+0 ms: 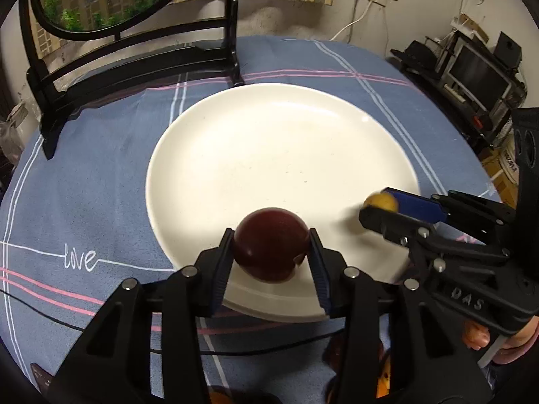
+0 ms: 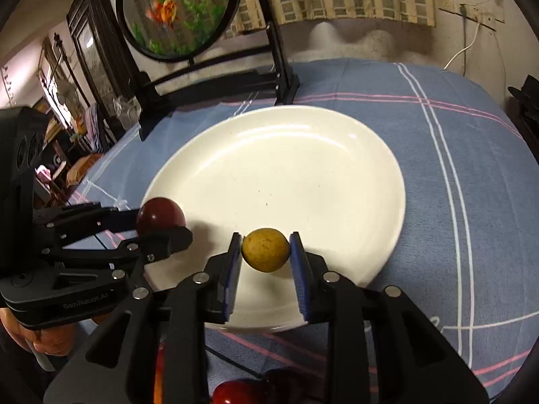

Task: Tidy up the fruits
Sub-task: 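Carry the red apple and yellow fruit to the white plate and release both, then grasp the dark plum with the left tool while the right tool grasps the orange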

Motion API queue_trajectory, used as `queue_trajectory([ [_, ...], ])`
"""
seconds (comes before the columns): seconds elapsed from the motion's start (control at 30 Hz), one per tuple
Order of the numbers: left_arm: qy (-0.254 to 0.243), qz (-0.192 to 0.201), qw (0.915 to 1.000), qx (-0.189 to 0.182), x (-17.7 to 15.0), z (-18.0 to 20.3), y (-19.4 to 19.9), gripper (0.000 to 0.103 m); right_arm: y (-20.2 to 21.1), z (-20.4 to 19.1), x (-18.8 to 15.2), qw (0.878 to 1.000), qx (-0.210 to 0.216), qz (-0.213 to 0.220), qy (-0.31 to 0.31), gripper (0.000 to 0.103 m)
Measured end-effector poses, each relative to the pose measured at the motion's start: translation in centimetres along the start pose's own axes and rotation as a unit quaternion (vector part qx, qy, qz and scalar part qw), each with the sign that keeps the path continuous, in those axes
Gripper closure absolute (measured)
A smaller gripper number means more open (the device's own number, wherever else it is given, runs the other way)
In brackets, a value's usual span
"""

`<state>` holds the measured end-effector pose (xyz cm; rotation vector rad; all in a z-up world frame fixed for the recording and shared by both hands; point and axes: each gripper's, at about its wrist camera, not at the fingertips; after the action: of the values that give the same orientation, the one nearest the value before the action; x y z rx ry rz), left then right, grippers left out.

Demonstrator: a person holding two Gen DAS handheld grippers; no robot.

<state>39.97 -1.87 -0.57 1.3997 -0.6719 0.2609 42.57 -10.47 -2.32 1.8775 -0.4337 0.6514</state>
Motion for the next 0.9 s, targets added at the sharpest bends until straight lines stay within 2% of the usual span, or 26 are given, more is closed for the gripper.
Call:
queue_trajectory([
  [0.03,-0.003,0.01,0.9999,0.013,-0.1,0.1,0.5,0.037,0.2,-0.1,-0.1,1.0,-0.004,-0.001,0.0,0.059],
  [0.07,-0.007,0.023,0.9994,0.026,-0.3,0.3,1.2,0.03,0.6,-0.2,-0.3,1.0,-0.007,0.0,0.001,0.055],
  [0.2,-0.029,0.055,0.9972,0.043,-1.5,0.8,4.5,0.02,3.3,-1.0,-1.9,0.999,-0.01,0.013,0.028,0.049],
  [0.37,-0.045,0.091,0.9944,0.03,-6.3,1.6,8.9,0.008,7.7,-1.8,-6.1,0.997,0.025,0.034,0.061,0.047],
  [0.43,-0.05,0.095,0.9937,0.031,-8.4,1.8,9.8,0.007,8.9,-1.9,-7.7,0.996,0.029,0.04,0.071,0.047],
  [0.53,-0.053,0.099,0.9936,0.003,-11.5,2.0,10.5,0.007,10.0,-1.8,-9.8,0.995,0.047,0.035,0.081,0.047],
  [0.67,-0.063,0.092,0.9934,-0.026,-14.9,2.3,10.8,0.007,10.4,-2.1,-12.1,0.994,0.04,0.014,0.104,0.047],
  [0.77,-0.082,0.088,0.992,-0.039,-16.6,2.6,10.7,0.007,10.1,-2.4,-12.9,0.993,0.033,-0.001,0.109,0.047],
  [0.9,-0.097,0.072,0.9913,-0.052,-17.4,3.3,10.2,0.008,9.6,-2.1,-13.0,0.994,0.043,-0.019,0.1,0.048],
])
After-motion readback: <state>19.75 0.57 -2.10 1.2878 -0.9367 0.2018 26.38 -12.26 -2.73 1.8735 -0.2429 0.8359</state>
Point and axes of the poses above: each gripper's, at about its wrist camera, not at the fingertips, and y roughly against the way its jaws point, z to its right, x to its top, and after that the axes turned 5 degrees about -y, right-handed
